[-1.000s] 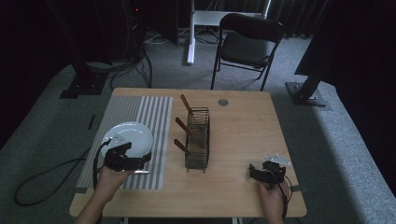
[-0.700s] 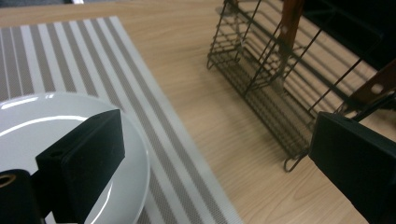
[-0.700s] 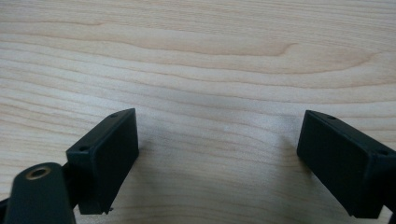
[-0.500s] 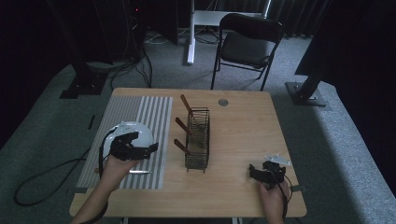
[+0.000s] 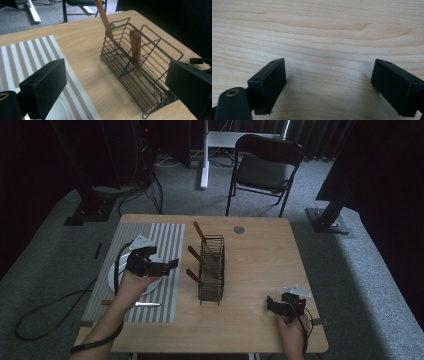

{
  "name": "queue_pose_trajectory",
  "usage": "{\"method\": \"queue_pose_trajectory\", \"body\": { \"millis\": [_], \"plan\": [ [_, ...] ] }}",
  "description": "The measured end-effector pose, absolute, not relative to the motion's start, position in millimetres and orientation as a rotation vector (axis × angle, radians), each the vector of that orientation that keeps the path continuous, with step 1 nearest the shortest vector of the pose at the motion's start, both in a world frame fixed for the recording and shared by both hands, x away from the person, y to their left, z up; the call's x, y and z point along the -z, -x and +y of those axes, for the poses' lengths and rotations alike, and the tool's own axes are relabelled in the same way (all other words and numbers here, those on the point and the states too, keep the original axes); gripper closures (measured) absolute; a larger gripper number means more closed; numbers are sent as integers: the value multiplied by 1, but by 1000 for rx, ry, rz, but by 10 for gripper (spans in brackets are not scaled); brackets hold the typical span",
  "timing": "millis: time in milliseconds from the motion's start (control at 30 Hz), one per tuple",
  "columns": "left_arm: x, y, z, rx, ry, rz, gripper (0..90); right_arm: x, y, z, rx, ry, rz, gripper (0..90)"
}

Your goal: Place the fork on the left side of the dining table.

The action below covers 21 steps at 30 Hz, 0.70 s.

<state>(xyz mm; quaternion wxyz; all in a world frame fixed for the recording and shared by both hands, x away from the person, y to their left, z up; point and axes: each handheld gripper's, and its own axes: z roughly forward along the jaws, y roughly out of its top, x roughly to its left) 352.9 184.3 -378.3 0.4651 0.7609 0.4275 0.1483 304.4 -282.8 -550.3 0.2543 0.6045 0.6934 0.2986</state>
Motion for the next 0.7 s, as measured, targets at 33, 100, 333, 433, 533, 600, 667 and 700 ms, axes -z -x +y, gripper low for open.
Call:
{"method": "queue_pose_trajectory", "body": {
  "millis": [33,100,333,433,533,600,667,700],
  "plan": [
    [379,-354,182,-364,-1871,1050,37,550,-304,-283,-811,-1642,1884,123],
    [380,-356,178,-361,-1876,1046,37,550,-304,-283,-811,-1642,1884,123],
    [383,-365,170,-341,-1892,1053,47,550,-304,-283,-811,-1642,1884,123],
    [384,-368,168,-328,-1880,1063,47,550,-304,-283,-810,-1644,1884,123],
    [386,-374,162,-322,-1885,1064,48,550,-304,-283,-811,-1645,1884,123],
    [385,-377,158,-323,-1896,1061,48,550,-304,-283,-811,-1645,1884,123],
    [385,-380,155,-310,-1900,1057,48,550,-304,-283,-811,-1645,1883,123],
    [385,-382,153,-301,-1898,1057,49,550,-304,-283,-811,-1645,1884,123]
  ]
}}
